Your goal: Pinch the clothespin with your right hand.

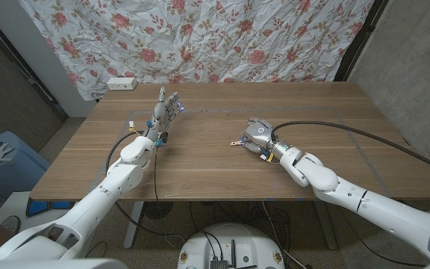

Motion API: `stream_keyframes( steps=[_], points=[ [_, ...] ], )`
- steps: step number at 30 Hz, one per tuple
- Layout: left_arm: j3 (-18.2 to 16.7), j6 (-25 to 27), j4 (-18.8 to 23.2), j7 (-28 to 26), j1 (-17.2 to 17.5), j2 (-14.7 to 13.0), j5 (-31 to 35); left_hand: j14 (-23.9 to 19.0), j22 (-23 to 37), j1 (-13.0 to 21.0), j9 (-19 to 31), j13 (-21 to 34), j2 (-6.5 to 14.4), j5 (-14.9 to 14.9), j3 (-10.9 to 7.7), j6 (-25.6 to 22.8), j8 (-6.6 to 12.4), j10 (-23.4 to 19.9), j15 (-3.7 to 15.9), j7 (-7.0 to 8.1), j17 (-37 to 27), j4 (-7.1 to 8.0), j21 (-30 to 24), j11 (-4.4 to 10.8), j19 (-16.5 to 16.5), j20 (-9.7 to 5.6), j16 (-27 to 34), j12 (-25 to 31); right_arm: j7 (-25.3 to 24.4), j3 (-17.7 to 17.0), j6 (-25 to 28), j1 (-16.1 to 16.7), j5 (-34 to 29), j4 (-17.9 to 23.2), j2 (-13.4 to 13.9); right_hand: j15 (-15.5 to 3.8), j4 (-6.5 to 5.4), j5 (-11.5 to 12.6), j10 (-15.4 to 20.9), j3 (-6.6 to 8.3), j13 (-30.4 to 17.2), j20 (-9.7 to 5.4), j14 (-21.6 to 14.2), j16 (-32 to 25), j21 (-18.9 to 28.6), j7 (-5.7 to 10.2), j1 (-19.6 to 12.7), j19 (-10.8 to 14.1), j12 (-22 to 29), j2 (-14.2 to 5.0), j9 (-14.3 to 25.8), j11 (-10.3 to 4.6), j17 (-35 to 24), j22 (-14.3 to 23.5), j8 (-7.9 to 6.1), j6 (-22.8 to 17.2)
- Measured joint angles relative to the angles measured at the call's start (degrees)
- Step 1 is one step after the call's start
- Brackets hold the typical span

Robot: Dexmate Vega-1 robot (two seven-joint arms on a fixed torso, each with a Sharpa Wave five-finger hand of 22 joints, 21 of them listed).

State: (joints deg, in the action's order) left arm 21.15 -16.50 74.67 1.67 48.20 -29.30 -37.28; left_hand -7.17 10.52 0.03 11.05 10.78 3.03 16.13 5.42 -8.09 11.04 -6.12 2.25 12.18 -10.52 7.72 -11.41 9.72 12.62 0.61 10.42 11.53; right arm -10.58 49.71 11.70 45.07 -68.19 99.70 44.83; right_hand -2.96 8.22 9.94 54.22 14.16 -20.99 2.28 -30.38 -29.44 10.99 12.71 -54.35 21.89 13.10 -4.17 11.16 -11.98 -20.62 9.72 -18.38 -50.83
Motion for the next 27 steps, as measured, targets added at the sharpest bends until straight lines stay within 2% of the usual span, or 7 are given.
stream_keyframes(
  steps=[9,15,18,19,24,26,27],
  points=[
    [0.0,0.0,0.0,0.0,0.0,0.0,0.0,0.0,0.0,0.0,0.0,0.0,0.0,0.0,0.00,0.0,0.00,0.0,0.00,0.00,0.0,0.00,0.0,0.00,0.0,0.00,0.0,0.0,0.0,-0.6,-0.3,0.2,1.3,0.5,-0.2,0.11,0.06,0.0,-1.6,-0.88,0.0,0.21,0.5,0.2,0.0,0.10,0.7,0.2,-0.5,0.72,0.2,0.08,-0.3,0.0,0.00,0.7],
    [0.0,0.0,0.0,0.0,0.0,0.0,0.0,0.0,0.0,0.0,0.0,0.0,0.0,0.0,0.00,0.0,0.00,0.0,0.00,0.00,0.0,0.00,0.0,0.00,0.0,0.00,0.0,0.0,0.4,-1.0,-0.7,0.3,2.4,0.8,-0.3,0.25,-0.38,0.3,-5.5,-2.42,0.7,1.26,1.9,1.1,0.0,0.11,3.4,0.0,-1.9,3.43,0.4,0.11,-0.3,0.0,1.37,3.4],
    [0.0,0.0,0.0,0.0,0.0,0.0,0.0,0.0,0.0,0.0,0.0,0.0,0.0,0.0,0.00,0.0,0.00,0.0,0.00,0.00,0.0,0.00,0.0,0.00,0.0,0.00,0.0,0.0,0.8,-1.2,-0.9,0.3,2.9,1.0,-0.3,0.26,-0.64,0.5,-7.4,-3.16,1.0,1.73,2.7,1.5,0.0,0.00,4.2,-0.3,-2.1,4.18,0.4,0.26,-0.4,0.0,1.99,5.0],
    [0.0,0.0,0.0,0.0,0.0,0.0,0.0,0.0,0.0,0.0,0.0,0.0,0.0,0.0,0.00,0.0,0.00,0.0,0.00,0.00,0.0,0.00,0.0,0.00,0.0,0.00,0.0,0.0,0.8,-1.2,-0.9,0.3,2.9,1.0,-0.3,0.14,-0.72,0.8,-8.0,-3.45,1.2,1.74,3.2,1.7,0.0,-0.04,5.4,-0.3,-2.1,4.53,0.4,0.39,-0.5,0.0,2.32,5.8],
    [0.0,0.0,0.0,0.0,0.0,0.0,0.0,0.0,0.0,0.0,0.0,0.0,0.0,0.0,0.00,0.0,0.00,0.0,0.00,0.00,0.0,0.00,0.0,0.00,0.0,0.00,0.0,0.0,1.8,-1.6,-1.1,0.3,4.1,1.4,-0.3,0.36,-1.19,1.3,-10.9,-4.65,1.7,2.45,4.9,2.8,0.0,-0.84,7.5,-1.0,-2.1,5.70,0.3,1.64,-0.5,0.0,3.89,9.0],
    [0.0,0.0,0.0,0.0,0.0,0.0,0.0,0.0,0.0,0.0,0.0,0.0,0.0,0.0,0.00,0.0,0.00,0.0,0.00,0.00,0.0,0.00,0.0,0.00,0.0,0.00,0.0,0.0,2.2,-1.7,-1.2,0.3,4.4,1.5,-0.3,0.30,-1.38,1.4,-12.4,-4.84,1.9,2.99,5.7,3.3,0.0,-1.23,8.1,-1.6,-2.3,5.25,0.3,2.37,-0.5,0.0,4.51,10.5],
    [0.0,0.0,0.0,0.0,0.0,0.0,0.0,0.0,0.0,0.0,0.0,0.0,0.0,0.0,0.00,0.0,0.00,0.0,0.00,0.00,0.0,0.00,0.0,0.00,0.0,0.00,0.0,0.0,2.3,-1.7,-1.2,0.3,4.6,1.5,-0.3,0.38,-1.32,1.4,-13.1,-5.18,2.0,3.23,6.3,3.6,0.0,-1.46,8.8,-1.8,-2.3,5.98,0.3,2.82,-0.5,0.0,4.78,11.1]
  ],
)
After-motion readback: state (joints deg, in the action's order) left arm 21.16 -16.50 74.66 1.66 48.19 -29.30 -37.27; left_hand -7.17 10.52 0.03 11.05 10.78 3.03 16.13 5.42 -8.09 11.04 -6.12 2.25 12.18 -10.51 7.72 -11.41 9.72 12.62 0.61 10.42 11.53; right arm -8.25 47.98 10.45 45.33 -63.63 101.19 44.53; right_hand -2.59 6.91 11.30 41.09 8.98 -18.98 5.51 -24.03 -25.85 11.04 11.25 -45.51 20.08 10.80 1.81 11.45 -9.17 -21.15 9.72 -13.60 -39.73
